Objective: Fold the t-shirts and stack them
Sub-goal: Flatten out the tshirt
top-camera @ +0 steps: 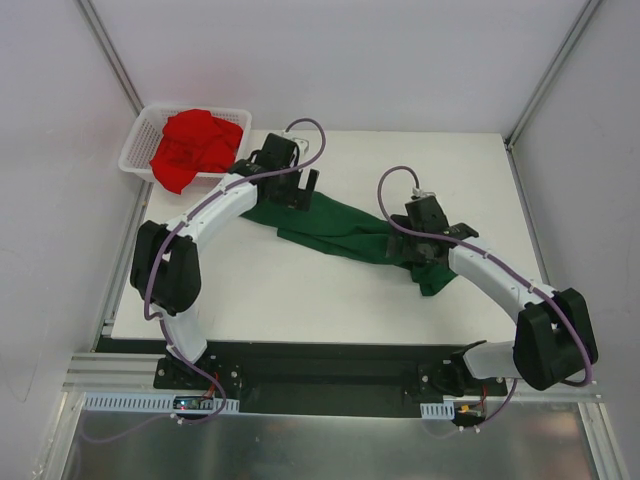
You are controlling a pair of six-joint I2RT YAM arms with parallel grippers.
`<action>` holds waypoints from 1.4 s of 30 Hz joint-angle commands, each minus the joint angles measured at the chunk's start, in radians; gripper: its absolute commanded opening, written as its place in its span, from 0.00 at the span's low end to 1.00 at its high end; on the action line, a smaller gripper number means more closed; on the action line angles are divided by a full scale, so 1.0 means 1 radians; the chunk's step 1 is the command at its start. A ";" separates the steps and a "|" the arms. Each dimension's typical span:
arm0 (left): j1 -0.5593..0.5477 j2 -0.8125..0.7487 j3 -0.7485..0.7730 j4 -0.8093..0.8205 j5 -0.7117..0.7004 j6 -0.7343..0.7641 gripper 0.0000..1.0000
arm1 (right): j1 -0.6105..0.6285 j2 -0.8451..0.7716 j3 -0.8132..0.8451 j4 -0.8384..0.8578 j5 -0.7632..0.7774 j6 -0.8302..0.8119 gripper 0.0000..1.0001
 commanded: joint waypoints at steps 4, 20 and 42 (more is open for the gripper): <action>0.002 0.012 -0.065 0.043 0.052 -0.088 0.98 | -0.027 -0.006 -0.021 0.072 -0.082 0.035 0.88; 0.101 -0.036 -0.286 0.210 0.070 -0.157 0.96 | -0.043 -0.031 -0.024 0.058 -0.086 0.006 0.90; 0.304 0.067 -0.208 0.332 0.139 -0.091 0.95 | -0.045 0.011 -0.001 0.049 -0.094 -0.009 0.90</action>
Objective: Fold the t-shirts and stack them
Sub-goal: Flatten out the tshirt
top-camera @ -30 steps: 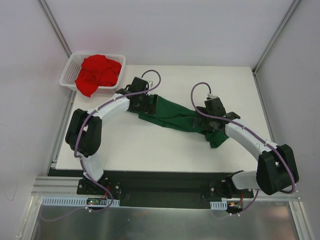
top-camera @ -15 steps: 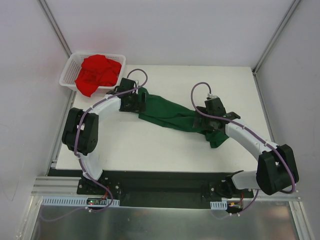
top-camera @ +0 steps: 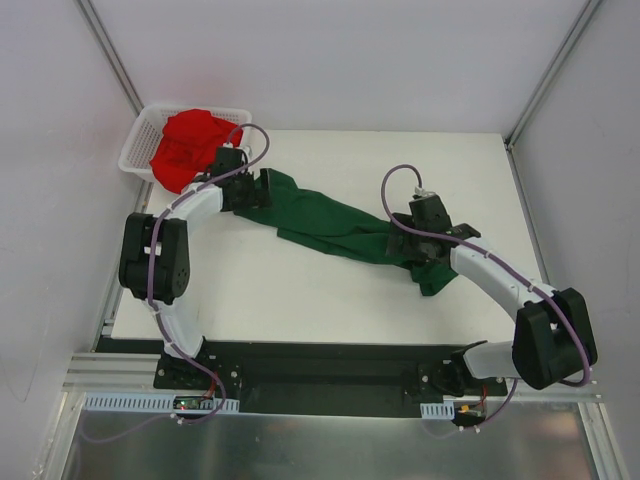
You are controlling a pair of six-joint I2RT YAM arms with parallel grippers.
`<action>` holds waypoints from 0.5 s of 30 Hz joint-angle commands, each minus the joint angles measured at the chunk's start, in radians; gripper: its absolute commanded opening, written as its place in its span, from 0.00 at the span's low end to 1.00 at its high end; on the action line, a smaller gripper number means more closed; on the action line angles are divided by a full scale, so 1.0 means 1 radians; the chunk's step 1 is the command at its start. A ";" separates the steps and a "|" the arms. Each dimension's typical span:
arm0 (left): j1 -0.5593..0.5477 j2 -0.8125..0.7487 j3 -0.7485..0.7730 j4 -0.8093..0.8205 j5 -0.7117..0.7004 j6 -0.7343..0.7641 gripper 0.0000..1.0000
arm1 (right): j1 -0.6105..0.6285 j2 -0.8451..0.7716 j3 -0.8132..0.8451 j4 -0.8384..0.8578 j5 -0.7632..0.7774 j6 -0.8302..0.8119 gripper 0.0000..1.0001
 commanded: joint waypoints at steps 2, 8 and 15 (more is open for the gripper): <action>0.016 0.060 0.065 0.062 0.024 0.032 0.94 | -0.006 0.011 0.021 -0.004 -0.013 -0.016 0.90; 0.050 0.111 0.105 0.084 0.036 0.022 0.94 | -0.004 0.008 0.029 -0.017 -0.004 -0.027 0.90; 0.058 0.159 0.164 0.076 0.043 0.009 0.92 | -0.006 0.005 0.044 -0.029 -0.011 -0.027 0.90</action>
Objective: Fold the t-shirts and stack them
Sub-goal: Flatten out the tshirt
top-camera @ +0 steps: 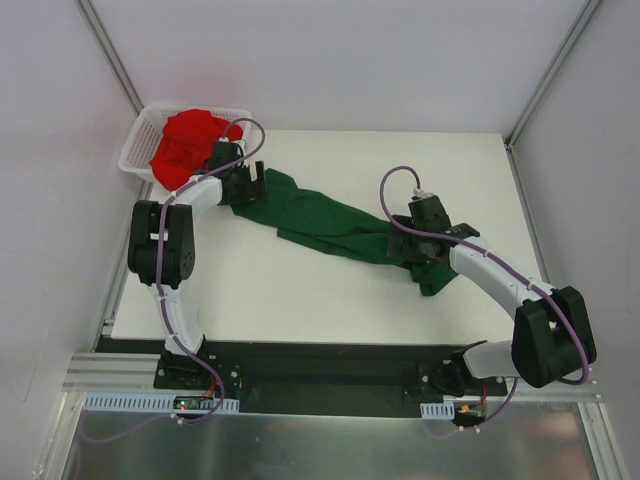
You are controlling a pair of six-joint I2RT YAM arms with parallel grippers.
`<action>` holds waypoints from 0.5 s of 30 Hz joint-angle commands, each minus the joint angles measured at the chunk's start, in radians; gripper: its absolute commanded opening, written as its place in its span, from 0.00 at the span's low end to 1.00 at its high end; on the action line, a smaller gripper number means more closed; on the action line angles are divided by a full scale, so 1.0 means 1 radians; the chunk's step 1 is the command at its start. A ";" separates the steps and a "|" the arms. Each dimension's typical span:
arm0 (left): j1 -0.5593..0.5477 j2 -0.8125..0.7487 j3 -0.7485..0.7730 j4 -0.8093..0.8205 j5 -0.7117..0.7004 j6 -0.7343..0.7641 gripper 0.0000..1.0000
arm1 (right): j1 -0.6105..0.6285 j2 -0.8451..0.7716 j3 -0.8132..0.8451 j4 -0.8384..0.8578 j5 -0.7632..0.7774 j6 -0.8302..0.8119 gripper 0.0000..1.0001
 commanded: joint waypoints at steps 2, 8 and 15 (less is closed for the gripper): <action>0.010 0.035 0.073 0.013 0.035 -0.007 0.91 | -0.006 -0.009 0.049 -0.021 -0.015 -0.005 0.90; 0.012 0.087 0.119 -0.010 0.082 -0.029 0.86 | -0.010 -0.021 0.074 -0.036 -0.032 -0.005 0.90; 0.012 0.112 0.147 -0.061 0.092 -0.043 0.82 | -0.021 -0.032 0.086 -0.043 -0.053 0.004 0.90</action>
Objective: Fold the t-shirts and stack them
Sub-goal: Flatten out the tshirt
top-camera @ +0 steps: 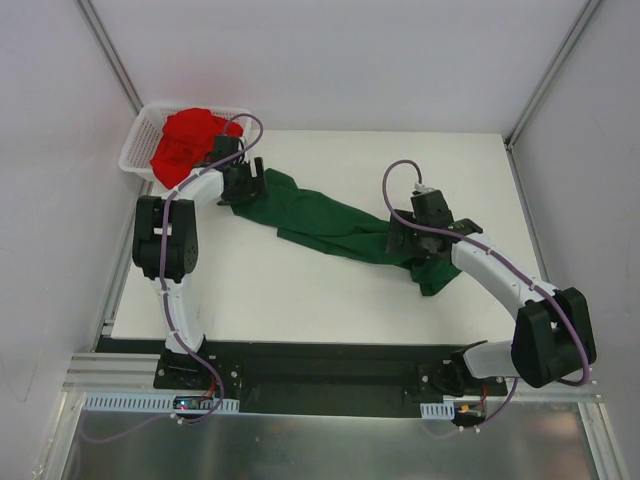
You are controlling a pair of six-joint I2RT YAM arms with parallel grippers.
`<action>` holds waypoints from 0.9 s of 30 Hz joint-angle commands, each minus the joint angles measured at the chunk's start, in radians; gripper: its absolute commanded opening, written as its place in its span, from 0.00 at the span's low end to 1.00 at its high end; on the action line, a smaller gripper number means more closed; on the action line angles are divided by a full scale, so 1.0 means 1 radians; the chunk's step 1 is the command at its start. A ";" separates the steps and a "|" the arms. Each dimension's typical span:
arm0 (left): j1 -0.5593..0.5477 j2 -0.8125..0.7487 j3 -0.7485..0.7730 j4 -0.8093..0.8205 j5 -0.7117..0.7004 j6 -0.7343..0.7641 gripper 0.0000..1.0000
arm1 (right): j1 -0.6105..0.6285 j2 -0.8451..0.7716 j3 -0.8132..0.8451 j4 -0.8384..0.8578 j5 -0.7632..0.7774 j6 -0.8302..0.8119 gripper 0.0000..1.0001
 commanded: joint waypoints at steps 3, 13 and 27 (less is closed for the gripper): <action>0.004 0.065 0.061 -0.016 0.068 0.000 0.78 | -0.011 -0.030 0.045 -0.017 -0.028 0.004 0.90; 0.004 0.103 0.113 -0.082 0.071 0.003 0.59 | -0.010 -0.041 0.039 -0.023 -0.028 0.007 0.90; -0.057 0.131 0.153 -0.162 -0.038 -0.003 0.69 | -0.011 -0.048 0.050 -0.027 -0.042 0.009 0.90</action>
